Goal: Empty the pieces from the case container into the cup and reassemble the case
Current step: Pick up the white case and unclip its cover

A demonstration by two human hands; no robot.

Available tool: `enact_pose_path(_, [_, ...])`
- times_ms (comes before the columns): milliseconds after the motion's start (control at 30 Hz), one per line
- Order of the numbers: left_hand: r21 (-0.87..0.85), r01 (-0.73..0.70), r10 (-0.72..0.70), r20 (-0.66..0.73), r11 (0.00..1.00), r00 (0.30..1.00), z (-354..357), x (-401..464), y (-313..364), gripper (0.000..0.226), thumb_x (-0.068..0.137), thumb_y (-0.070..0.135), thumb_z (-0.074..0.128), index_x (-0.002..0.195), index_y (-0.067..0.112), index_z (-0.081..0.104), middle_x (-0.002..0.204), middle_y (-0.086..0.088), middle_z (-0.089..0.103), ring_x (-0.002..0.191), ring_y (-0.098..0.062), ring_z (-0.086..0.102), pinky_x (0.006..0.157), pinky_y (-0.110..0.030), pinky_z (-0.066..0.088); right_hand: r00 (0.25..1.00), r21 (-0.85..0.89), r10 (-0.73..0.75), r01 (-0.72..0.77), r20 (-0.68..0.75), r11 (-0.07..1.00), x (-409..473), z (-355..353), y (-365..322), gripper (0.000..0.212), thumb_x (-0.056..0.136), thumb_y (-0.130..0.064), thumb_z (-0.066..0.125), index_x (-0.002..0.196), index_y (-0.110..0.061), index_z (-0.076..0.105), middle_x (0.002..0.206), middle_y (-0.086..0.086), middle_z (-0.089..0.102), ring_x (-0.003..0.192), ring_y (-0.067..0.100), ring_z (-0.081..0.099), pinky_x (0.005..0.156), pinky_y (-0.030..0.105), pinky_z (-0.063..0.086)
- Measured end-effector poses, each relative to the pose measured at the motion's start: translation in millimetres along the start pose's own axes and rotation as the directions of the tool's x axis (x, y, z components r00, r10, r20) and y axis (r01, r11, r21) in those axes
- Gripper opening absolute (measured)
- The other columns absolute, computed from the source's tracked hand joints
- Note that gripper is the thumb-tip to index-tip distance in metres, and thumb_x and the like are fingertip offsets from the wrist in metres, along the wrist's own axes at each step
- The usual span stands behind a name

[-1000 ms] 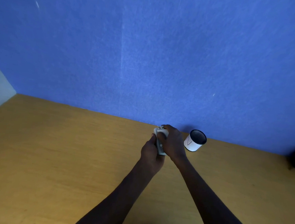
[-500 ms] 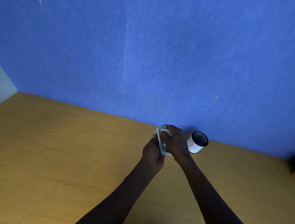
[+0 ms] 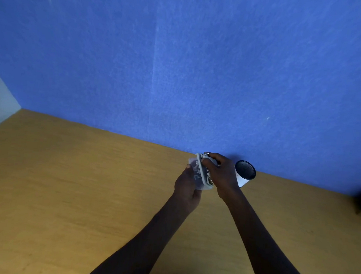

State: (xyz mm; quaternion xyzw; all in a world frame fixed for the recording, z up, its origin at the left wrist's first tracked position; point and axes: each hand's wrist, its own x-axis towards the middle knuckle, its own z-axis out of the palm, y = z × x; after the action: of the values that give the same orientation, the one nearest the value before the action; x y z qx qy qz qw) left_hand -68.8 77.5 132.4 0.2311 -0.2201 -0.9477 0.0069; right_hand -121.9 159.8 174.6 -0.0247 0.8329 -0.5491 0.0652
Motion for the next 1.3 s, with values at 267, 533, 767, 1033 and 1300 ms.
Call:
enact_pose_path(267, [-0.002,-0.037,0.037,0.054,0.999,0.998,-5,4,-2,0.036,0.103,0.026,0.031,0.108,0.003,0.059,0.087,-0.008,0.075,0.076,-0.020,0.072,0.067,-0.030,0.059,0.995,0.162,0.078,-0.088,0.067,0.983,5,-8,7,0.021,0.089,-0.016,0.065,0.107,-0.011,0.075,0.098,0.011,0.077,0.092,0.028,0.073,0.083,0.045,0.058])
enact_pose_path(533, [0.006,-0.079,0.079,0.059,0.997,0.995,-3,1,-3,0.056,0.088,0.034,0.042,0.130,-0.003,0.048,0.112,-0.016,0.062,0.093,-0.025,0.066,0.077,-0.033,0.057,0.976,0.289,0.141,-0.185,0.167,0.939,5,-16,11,0.021,0.092,-0.014,0.059,0.104,-0.007,0.075,0.102,0.023,0.074,0.086,0.028,0.068,0.074,0.040,0.053])
enact_pose_path(767, [-0.022,-0.036,0.037,0.029,0.999,0.999,-6,5,-4,0.049,0.104,0.026,0.030,0.142,-0.005,0.040,0.123,-0.019,0.058,0.103,-0.029,0.060,0.087,-0.037,0.051,0.975,0.312,0.132,-0.184,0.181,0.932,5,-18,12,0.021,0.093,-0.016,0.061,0.103,-0.005,0.075,0.097,0.018,0.076,0.084,0.026,0.070,0.071,0.038,0.054])
enact_pose_path(1033, [-0.065,-0.019,0.023,0.067,0.998,0.997,-8,4,-5,0.037,0.105,0.025,0.030,0.112,0.007,0.060,0.094,-0.007,0.077,0.085,-0.021,0.073,0.071,-0.031,0.060,0.990,0.266,0.086,-0.113,0.114,0.957,5,-17,11,0.020,0.091,-0.012,0.061,0.104,-0.010,0.076,0.097,0.014,0.077,0.083,0.021,0.070,0.069,0.033,0.056])
enact_pose_path(1300, [-0.083,-0.030,0.031,0.012,0.996,0.999,-7,5,-4,0.033,0.105,0.024,0.033,0.107,0.008,0.062,0.088,-0.004,0.079,0.078,-0.018,0.075,0.063,-0.028,0.060,0.994,0.259,0.068,-0.090,0.091,0.962,7,-18,9,0.018,0.090,-0.017,0.064,0.101,-0.014,0.078,0.094,0.018,0.075,0.083,0.022,0.065,0.072,0.038,0.052])
